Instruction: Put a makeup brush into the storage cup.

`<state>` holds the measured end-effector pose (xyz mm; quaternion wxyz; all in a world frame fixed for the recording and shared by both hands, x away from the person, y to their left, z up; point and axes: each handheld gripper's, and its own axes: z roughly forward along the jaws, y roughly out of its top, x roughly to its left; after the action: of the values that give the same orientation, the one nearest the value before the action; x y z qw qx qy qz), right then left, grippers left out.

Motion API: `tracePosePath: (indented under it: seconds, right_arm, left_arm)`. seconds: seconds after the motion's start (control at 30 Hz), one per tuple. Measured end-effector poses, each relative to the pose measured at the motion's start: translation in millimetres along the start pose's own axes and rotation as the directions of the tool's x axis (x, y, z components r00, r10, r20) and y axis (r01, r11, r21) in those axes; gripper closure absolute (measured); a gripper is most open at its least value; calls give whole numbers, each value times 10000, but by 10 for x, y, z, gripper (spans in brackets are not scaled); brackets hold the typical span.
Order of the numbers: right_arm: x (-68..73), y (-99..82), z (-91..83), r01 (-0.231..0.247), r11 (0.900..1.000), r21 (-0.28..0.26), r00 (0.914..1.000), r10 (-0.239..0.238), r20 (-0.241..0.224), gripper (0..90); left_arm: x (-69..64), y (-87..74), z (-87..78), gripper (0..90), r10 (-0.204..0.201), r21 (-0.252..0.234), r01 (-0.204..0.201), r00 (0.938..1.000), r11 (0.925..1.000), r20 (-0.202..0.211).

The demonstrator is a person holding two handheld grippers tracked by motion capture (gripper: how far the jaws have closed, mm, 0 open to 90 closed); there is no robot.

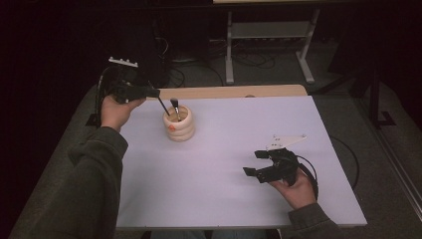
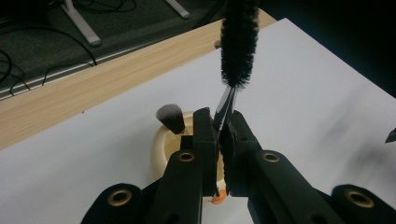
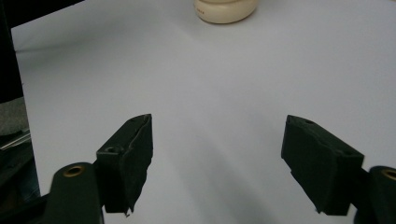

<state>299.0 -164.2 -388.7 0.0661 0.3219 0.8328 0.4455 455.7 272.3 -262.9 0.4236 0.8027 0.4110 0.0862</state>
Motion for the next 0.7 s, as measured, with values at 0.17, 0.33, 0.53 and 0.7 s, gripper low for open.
tracePosePath:
  seconds: [0.17, 0.33, 0.53, 0.7]
  right_arm:
    - [-3, -2, 4, 8, 10000, 6, 10000, -8, 23, 217]
    - [-12, -5, 1, -6, 10000, -42, 10000, 7, 97, 195]
    - [-25, -9, -9, -51, 9999, -98, 9998, 53, 168, 175]
    - [-31, -13, -26, -201, 9997, -125, 9995, 204, 224, 162]
  left_arm:
    - [6, 7, 31, 849, 39, 45, -39, 10000, 10000, -59]
    - [23, 4, 61, 849, -26, 76, 27, 9999, 10000, -120]
    - [32, -3, 99, 849, -40, 143, 43, 9998, 9999, -198]
    - [26, -7, 153, 848, 15, 205, -11, 9998, 9998, -201]
